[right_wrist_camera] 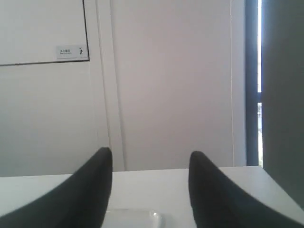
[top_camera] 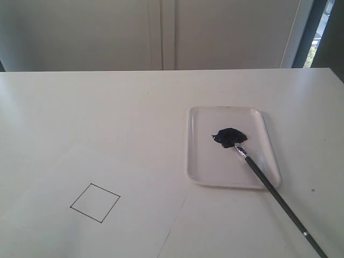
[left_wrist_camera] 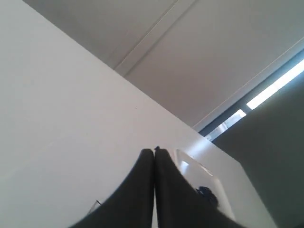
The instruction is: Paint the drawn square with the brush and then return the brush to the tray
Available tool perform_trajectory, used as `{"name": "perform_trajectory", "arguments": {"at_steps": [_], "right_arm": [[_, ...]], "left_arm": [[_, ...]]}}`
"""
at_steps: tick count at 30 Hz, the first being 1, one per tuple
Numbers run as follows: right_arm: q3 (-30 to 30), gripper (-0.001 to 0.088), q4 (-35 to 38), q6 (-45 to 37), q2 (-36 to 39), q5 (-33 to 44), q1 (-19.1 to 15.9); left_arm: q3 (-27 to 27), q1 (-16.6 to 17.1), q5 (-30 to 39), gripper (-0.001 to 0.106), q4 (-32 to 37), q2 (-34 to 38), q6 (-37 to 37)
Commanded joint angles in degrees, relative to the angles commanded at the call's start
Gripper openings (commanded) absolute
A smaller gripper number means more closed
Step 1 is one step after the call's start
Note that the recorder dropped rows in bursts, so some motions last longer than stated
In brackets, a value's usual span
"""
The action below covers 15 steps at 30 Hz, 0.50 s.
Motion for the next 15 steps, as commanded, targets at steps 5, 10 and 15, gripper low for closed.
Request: {"name": "perform_trajectory", "arguments": {"at_steps": [5,10,15], "right_arm": [[0.00,0.0473,-0.26,6.54,0.00,-4.60,0.00],[-0.82,0.0473,-2.68,5.79,0.00,-7.01,0.00],[-11.98,0.0473,-13.94,6.40,0.00,15.42,0.00]], "left_arm": [[-0.14,0.00,-11.14,0.008,-2.95,0.00,-0.44],[-3.85,0.00,-1.27,0.008,1.33,0.00,5.53],[-12.27,0.00,11.32,0.008,0.35,0.18,9.73]]}}
